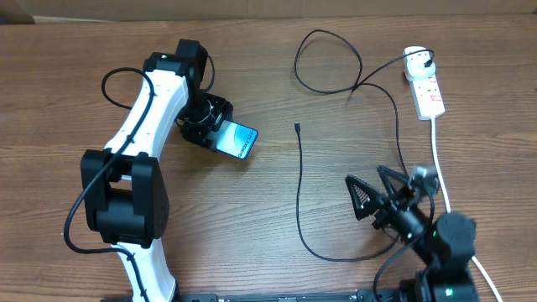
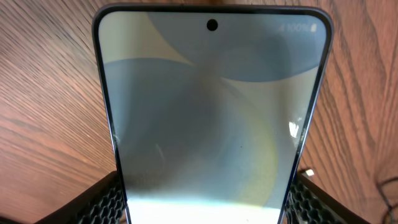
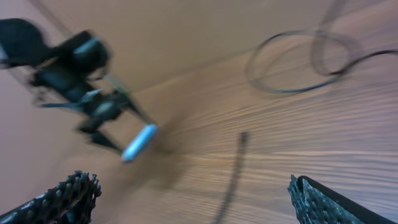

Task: Plug charger to phone and switch on socket
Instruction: 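Move the right gripper toward the phone held by the left gripper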

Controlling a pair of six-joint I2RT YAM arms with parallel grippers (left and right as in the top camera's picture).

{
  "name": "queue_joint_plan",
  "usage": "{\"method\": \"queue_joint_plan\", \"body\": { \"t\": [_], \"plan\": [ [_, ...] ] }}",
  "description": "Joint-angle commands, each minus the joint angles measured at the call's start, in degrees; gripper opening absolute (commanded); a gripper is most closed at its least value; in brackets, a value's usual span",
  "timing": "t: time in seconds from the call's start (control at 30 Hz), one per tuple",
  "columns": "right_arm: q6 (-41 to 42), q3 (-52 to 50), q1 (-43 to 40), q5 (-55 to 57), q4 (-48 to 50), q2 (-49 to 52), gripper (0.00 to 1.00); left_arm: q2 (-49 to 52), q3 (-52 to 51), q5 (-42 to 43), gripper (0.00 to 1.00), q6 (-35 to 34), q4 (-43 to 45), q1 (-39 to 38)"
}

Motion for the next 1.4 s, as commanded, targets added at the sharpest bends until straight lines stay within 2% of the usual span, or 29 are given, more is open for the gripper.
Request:
{"method": "queue_joint_plan", "body": {
  "t": [0.0,0.27,0.5,0.77,0.87,1.0,1.2,1.3,1.37],
  "plan": [
    [1.9,8.0,0.24,-12.0,-1.03,10.43,1.0,-3.5,3.13,-4.35,0.04,1.05,0.24,-1.29],
    [1.66,26.38,0.37,-31.39,-4.15,42.18,1.0,-3.87,5.31,-4.57,0.04,2.25,1.14,-2.97],
    [7.23,28.41,2.95,-31.52,4.24,57.77,1.0,-3.85,5.31,-4.46,0.04,2.25,1.31,-2.97],
    [7.3,28.44,8.61,-16.24,4.13,59.32,1.0,-3.85,5.31,-4.17,0.04,2.25,1.51,-2.89],
    [7.89,28.98,10.4,-9.7,0.74,57.81,1.0,-3.85,5.31,-3.67,0.04,2.25,1.77,-2.91],
    [5.62,33.75,10.6,0.09,-11.87,54.12,1.0,-3.85,5.31,-3.5,0.04,2.27,2.19,-2.99],
    [-1.7,49.55,10.6,18.62,-37.53,50.49,1.0,-3.85,5.31,-3.34,0.04,2.91,2.32,-2.51],
    [-2.1,53.86,10.21,20.61,-41.24,50.49,1.0,-3.85,5.31,-3.34,0.04,2.91,2.71,-2.8],
    [-2.08,53.7,9.81,16.28,-40.76,50.69,0.99,-3.85,5.31,-3.32,0.04,2.93,2.6,-2.8]
  ]
}}
